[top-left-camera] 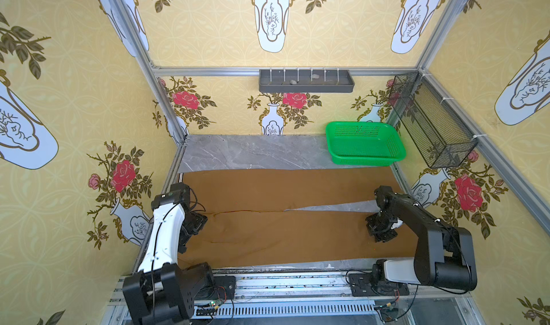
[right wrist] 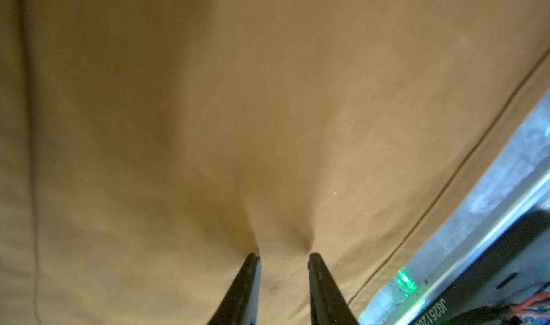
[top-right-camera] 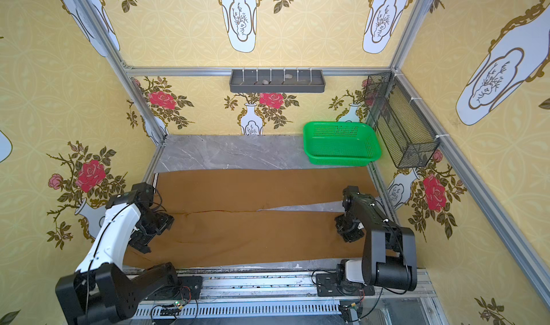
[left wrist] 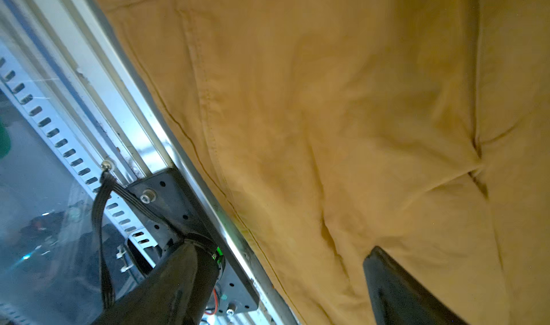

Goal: Roll up the long pants
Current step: Adjust the long pant at the center of the board.

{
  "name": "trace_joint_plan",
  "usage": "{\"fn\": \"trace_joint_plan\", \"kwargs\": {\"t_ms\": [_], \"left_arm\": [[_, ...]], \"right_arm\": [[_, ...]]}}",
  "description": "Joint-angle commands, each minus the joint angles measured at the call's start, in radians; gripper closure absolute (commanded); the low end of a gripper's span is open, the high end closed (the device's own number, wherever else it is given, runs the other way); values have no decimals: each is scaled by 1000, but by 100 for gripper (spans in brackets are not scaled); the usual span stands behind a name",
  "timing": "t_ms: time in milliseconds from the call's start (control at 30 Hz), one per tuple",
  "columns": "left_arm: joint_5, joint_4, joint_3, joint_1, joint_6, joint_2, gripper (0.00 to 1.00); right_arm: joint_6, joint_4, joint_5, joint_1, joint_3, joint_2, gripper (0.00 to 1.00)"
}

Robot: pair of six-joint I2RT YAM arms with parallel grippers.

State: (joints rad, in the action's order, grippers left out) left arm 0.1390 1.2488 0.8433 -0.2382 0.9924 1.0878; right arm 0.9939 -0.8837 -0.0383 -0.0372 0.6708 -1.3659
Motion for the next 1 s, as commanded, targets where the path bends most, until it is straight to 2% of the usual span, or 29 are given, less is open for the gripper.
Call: {"fn": "trace_joint_plan", "kwargs": {"t_ms": [0,133,200,267,400,600,733,967], "left_arm": [[117,3,-44,-2,175,-161,5],[235,22,-76,-15,317,-351,3],[254,31,-83,-39,348,-353,2],[284,51,-91,-83,370,-294,2],[251,-45,-130,-204,301,-189,1],[194,-232,-207,-327,248,-171,1],[93,-391,-250,-428,126,-103,2],[60,-557,-297,-451,62,20,10]], "right_arm": [[-30,-20,3,1,6,-2,65],[-50,-14,27,1,20,-7,63],[-61,-20,31,1,39,-17,63],[-75,-31,36,1,65,-29,62],[-110,-42,37,0,114,-45,62],[-141,-71,35,0,174,-72,61],[-154,-80,40,0,192,-75,60],[-156,-75,50,0,196,-96,59]]}}
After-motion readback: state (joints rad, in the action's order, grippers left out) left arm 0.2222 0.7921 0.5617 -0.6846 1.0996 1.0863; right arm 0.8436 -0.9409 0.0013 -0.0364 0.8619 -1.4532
